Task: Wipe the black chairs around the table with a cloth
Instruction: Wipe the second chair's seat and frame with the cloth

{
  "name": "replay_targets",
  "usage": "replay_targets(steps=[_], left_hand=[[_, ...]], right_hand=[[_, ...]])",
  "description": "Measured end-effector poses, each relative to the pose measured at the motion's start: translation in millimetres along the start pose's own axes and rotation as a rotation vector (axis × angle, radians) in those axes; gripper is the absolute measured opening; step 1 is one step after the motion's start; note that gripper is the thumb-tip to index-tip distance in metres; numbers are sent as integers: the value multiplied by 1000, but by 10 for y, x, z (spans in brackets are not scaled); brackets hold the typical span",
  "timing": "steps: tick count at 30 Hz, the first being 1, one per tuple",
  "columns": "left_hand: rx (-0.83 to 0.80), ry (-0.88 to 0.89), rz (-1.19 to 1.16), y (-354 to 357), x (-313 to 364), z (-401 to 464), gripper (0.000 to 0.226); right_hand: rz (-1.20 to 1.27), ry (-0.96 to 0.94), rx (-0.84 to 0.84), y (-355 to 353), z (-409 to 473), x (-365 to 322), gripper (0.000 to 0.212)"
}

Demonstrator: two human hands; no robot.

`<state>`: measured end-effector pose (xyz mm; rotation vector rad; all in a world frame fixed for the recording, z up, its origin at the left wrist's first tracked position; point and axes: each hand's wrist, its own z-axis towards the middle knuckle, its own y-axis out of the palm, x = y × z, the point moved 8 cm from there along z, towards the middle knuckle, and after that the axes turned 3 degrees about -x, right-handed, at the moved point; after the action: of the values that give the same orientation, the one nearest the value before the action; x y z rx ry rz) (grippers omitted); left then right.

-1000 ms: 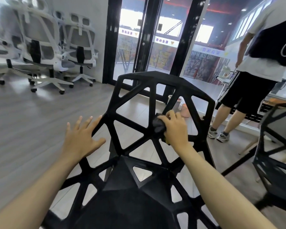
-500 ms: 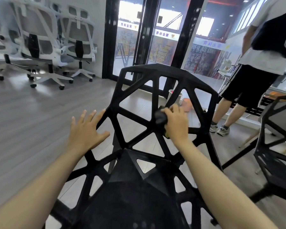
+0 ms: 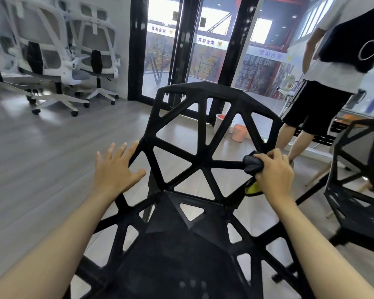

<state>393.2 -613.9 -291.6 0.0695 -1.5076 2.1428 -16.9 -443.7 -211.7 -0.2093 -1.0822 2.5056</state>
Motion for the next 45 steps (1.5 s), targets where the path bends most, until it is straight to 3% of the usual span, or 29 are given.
replay_targets(steps=[4, 7, 11, 16, 27, 31, 35, 38, 42, 45], left_hand=[[5, 1, 5, 9, -15, 13, 90], [8, -2, 7, 15, -16, 10, 90], [-5, -6, 1, 12, -32, 6, 89], [-11, -8, -8, 20, -35, 11, 90], [17, -12, -21, 9, -27, 0, 90], [0, -28, -37, 5, -41, 1, 89], [1, -9, -40, 8, -36, 4, 90], [-1, -7, -26, 19, -33, 14, 90], [-12, -7, -39, 41, -57, 14, 92], [-5, -3, -24, 28, -49, 27, 92]], right_hand=[[124, -146, -70, 330, 30, -726, 36], [191, -147, -103, 493, -38, -1109, 33], [48, -227, -105, 407, -66, -890, 39], [-23, 23, 3, -14, -126, 22, 36], [182, -227, -140, 647, -274, -1174, 49], [161, -178, -150, 789, -650, -900, 49], [76, -139, -277, 900, -1000, -588, 41], [100, -112, -264, 833, -820, -759, 31], [187, -115, -243, 801, -661, -949, 45], [119, -131, -298, 839, -719, -903, 40]])
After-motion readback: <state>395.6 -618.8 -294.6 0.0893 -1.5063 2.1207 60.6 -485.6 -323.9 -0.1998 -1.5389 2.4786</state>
